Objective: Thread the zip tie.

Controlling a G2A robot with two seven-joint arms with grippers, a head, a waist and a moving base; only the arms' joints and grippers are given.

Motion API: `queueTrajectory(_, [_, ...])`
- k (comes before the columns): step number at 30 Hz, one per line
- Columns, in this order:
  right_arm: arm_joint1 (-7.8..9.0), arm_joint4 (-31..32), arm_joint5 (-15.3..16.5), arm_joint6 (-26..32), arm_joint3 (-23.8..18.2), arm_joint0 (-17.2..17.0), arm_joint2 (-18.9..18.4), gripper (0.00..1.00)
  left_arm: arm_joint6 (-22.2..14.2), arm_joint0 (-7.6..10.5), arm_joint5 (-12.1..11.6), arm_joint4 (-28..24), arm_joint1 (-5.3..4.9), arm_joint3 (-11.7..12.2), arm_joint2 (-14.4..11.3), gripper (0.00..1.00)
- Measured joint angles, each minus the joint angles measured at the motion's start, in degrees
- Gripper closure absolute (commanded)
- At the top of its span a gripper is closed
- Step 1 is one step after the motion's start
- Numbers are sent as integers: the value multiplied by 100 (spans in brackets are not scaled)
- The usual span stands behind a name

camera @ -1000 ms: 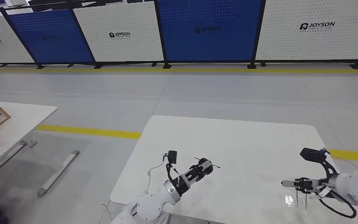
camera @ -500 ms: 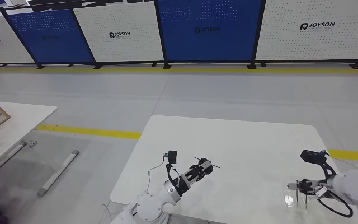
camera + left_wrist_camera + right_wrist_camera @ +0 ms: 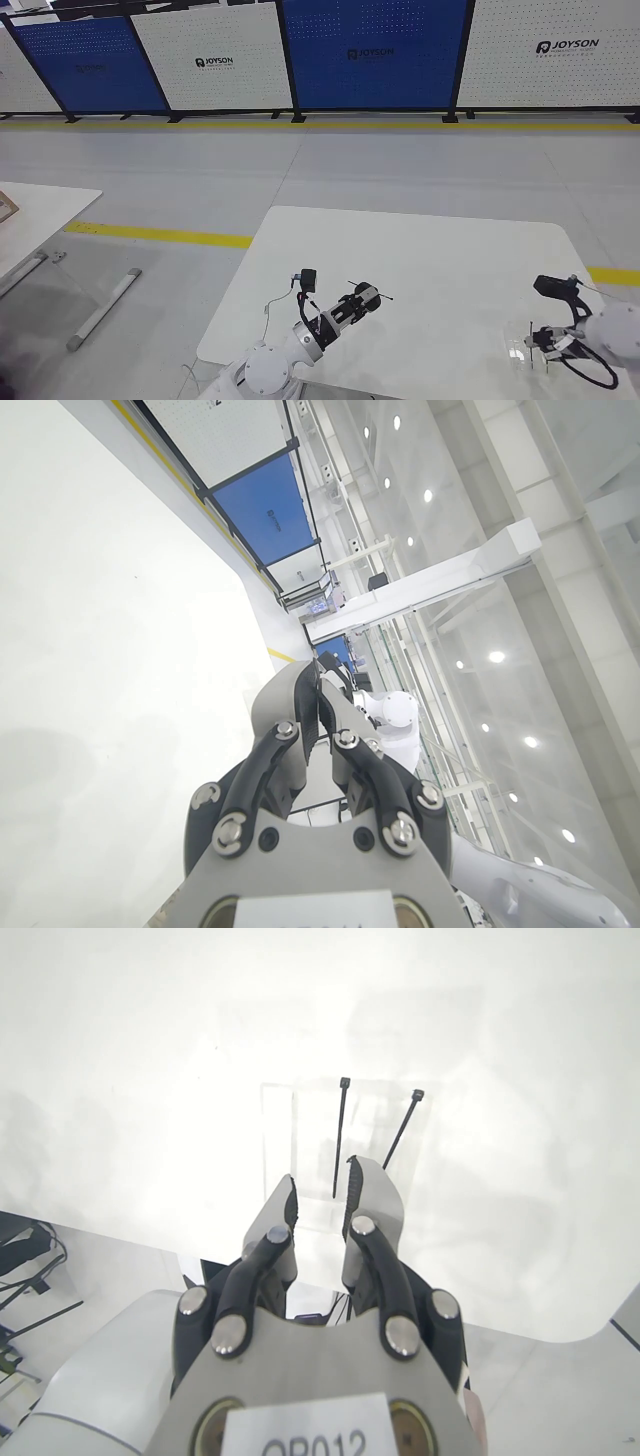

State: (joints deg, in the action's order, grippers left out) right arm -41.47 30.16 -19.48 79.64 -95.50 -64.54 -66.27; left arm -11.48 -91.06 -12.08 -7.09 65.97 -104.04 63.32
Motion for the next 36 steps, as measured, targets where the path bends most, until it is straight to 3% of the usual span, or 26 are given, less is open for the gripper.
queueTrajectory(17, [-142, -140, 0, 0, 820, 820, 911, 78, 0, 0, 0, 0, 0, 0, 0, 100])
queueTrajectory(28, [-192, -138, 0, 0, 1051, 988, 1113, 86, 0, 0, 0, 0, 0, 0, 0, 100])
queueTrajectory(36, [-261, -184, 0, 0, 1247, 1139, 1337, 83, 0, 0, 0, 0, 0, 0, 0, 100])
